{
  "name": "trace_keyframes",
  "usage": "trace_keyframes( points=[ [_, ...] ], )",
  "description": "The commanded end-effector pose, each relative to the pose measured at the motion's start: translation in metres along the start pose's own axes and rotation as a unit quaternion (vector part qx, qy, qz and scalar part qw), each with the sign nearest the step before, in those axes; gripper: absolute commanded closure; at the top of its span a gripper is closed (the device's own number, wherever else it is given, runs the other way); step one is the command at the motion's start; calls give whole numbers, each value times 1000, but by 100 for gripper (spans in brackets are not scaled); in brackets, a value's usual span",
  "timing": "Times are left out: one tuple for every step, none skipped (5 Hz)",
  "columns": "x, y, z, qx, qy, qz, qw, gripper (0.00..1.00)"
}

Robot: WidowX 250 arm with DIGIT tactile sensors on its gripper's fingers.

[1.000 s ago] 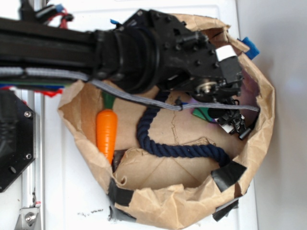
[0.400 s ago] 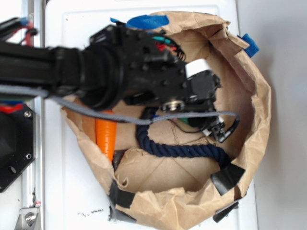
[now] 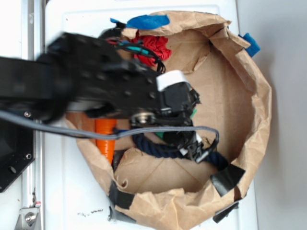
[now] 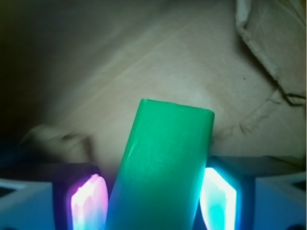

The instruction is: Grab the green block.

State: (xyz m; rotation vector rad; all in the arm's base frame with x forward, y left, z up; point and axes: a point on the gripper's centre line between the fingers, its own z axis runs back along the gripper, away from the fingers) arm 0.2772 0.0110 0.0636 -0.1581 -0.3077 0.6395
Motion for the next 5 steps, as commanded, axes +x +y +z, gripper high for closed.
trace_keyframes(
  points=[
    [5, -14, 90, -62, 71, -93, 991, 100],
    [4, -10, 97, -2, 103, -102, 989, 100],
    [5, -3, 104, 61, 105, -106, 987, 100],
    [7, 1, 108, 61, 75, -102, 990, 100],
    [6, 1, 106, 66, 52, -124, 989, 52]
  ],
)
